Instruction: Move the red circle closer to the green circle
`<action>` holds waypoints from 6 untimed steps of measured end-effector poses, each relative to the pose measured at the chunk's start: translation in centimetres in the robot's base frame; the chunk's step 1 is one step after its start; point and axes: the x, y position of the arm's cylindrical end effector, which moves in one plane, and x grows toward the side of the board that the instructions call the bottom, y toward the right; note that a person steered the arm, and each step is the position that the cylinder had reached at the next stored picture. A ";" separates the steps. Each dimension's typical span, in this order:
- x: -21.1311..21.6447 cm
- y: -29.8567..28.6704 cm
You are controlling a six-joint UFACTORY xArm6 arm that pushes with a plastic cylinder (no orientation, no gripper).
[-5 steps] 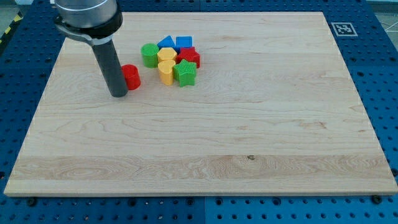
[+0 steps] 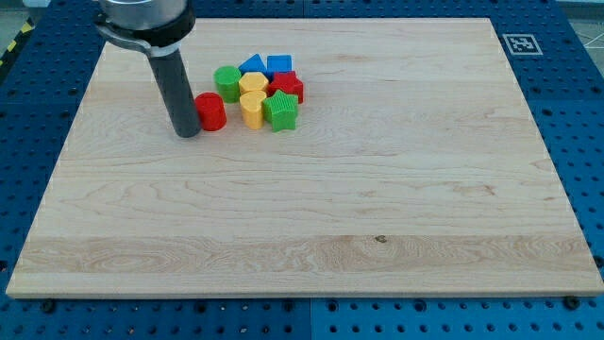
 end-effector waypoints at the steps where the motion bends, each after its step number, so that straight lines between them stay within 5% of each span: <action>1: -1.0 0.0; 6: -1.8 1.6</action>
